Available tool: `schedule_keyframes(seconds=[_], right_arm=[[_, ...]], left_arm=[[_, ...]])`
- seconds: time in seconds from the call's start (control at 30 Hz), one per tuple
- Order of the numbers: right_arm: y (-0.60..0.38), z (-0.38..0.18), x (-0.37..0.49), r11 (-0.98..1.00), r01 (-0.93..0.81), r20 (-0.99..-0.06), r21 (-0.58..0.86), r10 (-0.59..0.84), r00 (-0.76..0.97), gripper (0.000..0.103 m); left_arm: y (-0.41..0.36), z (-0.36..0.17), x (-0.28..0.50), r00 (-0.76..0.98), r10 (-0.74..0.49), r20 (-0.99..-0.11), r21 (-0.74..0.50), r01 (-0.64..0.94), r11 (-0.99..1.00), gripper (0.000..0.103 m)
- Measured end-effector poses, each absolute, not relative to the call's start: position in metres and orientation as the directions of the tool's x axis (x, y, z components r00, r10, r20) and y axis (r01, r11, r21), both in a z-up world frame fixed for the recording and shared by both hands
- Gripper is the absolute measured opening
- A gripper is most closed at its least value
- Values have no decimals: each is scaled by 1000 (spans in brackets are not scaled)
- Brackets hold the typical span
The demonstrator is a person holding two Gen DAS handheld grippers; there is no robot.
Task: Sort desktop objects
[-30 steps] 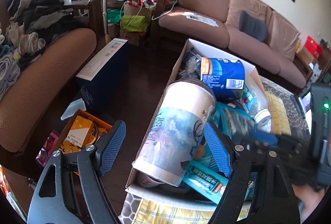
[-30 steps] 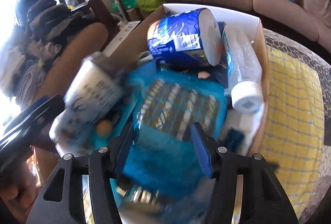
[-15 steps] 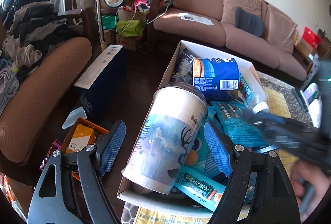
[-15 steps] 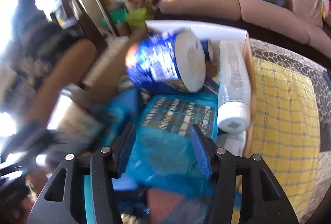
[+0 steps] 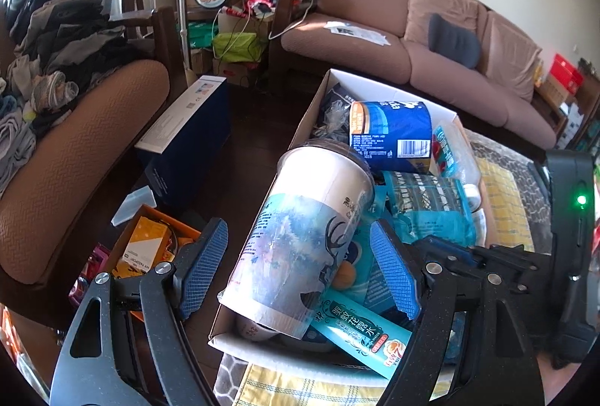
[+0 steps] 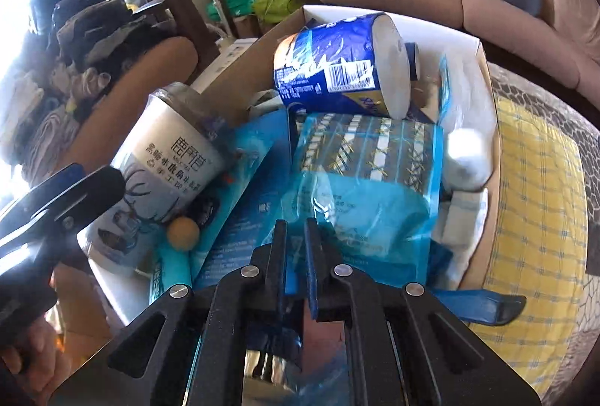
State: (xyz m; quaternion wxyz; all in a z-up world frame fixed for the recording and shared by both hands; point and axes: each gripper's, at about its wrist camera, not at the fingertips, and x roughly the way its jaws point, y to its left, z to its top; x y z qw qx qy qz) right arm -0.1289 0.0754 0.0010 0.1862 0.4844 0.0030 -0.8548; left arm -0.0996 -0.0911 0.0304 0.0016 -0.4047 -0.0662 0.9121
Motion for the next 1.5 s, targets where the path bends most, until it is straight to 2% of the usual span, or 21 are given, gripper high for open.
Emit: schedule_keyframes(seconds=[0.23,0.43,0.53,0.8,1.0,1.1,1.2,1.23,1.3,1.4,1.47,1.5], right_arm=[[84,20,-115,-928,312,-804,203,-339,-488,9],[109,70,-45,-953,286,-731,100,-265,-629,10],[119,81,-24,-961,266,-727,80,-239,-644,10],[125,90,5,-968,243,-717,54,-207,-665,10],[124,91,30,-968,249,-727,16,-183,-662,10],[129,93,42,-966,257,-738,-11,-166,-654,9],[137,106,53,-963,268,-734,18,-194,-651,8],[138,112,58,-962,272,-726,9,-194,-660,6],[133,122,70,-960,251,-708,-123,-92,-700,6],[139,130,84,-951,304,-716,-53,-176,-676,6],[140,133,99,-951,287,-703,-113,-127,-700,6],[142,134,104,-951,299,-705,-81,-157,-691,6]], left_arm=[[-89,30,-101,-670,59,-740,-122,47,-991,76],[-78,38,-86,-679,99,-727,-142,7,-990,76],[-66,42,-76,-694,95,-713,-114,-19,-993,82],[-43,48,-48,-708,94,-700,-68,-65,-996,82],[-46,53,-14,-704,129,-698,-125,-58,-990,82],[-44,58,-4,-739,98,-666,-117,-26,-993,89],[-35,56,0,-749,68,-659,-77,-23,-997,89],[-33,56,1,-746,60,-663,-68,-20,-997,89],[-29,58,7,-743,53,-667,-56,-21,-998,89],[-24,68,25,-757,49,-651,-40,-31,-999,89],[-24,77,46,-771,39,-635,-32,-24,-999,89],[-24,82,53,-779,48,-625,-46,-25,-999,89]])
